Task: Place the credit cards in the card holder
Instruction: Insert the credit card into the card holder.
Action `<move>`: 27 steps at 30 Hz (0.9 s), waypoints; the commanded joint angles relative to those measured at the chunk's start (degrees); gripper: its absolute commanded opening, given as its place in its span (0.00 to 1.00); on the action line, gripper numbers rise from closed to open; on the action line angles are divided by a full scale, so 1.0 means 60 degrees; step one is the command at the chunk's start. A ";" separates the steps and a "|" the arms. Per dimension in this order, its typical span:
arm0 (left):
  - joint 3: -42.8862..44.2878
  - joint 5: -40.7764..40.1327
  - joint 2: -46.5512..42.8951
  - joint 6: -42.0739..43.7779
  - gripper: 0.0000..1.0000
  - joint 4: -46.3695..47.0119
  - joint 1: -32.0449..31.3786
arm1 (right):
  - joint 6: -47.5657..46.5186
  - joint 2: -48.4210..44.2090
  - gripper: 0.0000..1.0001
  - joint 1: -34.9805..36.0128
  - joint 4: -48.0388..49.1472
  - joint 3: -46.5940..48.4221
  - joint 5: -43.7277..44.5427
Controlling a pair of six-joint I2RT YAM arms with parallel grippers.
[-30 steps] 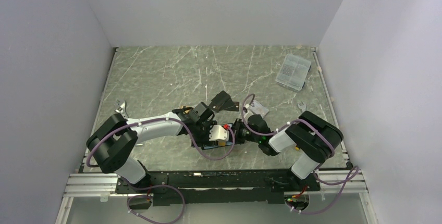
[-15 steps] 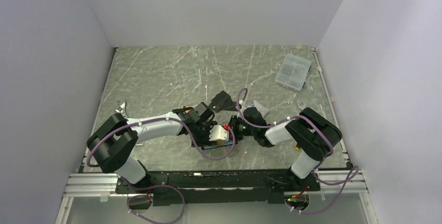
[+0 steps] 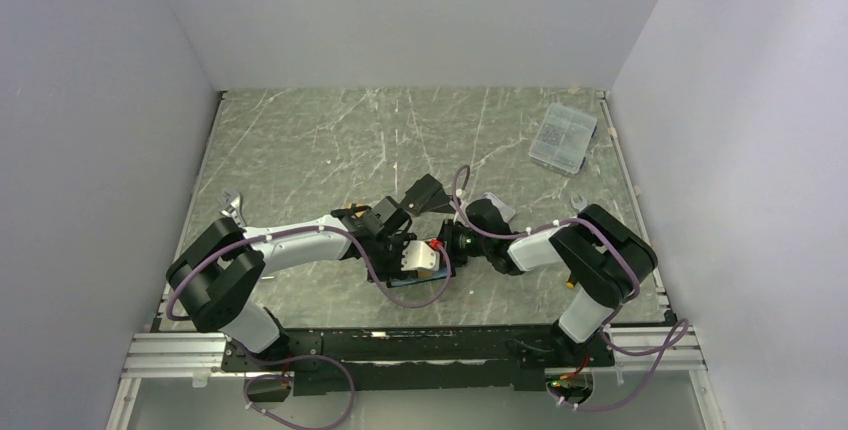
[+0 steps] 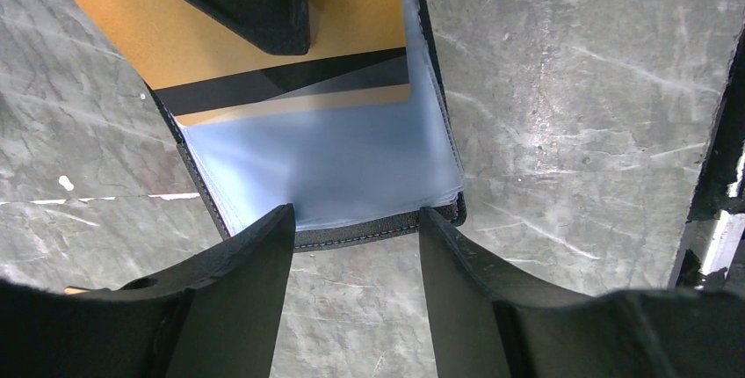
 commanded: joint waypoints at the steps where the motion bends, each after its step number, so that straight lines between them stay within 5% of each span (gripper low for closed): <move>1: 0.0078 -0.0513 0.0263 0.0157 0.58 0.0181 0.0034 | -0.0818 0.0118 0.00 -0.0035 -0.1773 -0.0096 0.0330; 27: 0.0027 -0.0484 0.0224 0.0127 0.56 0.0137 0.0035 | -0.1625 0.1064 0.00 -0.0273 -0.3517 0.1230 0.0025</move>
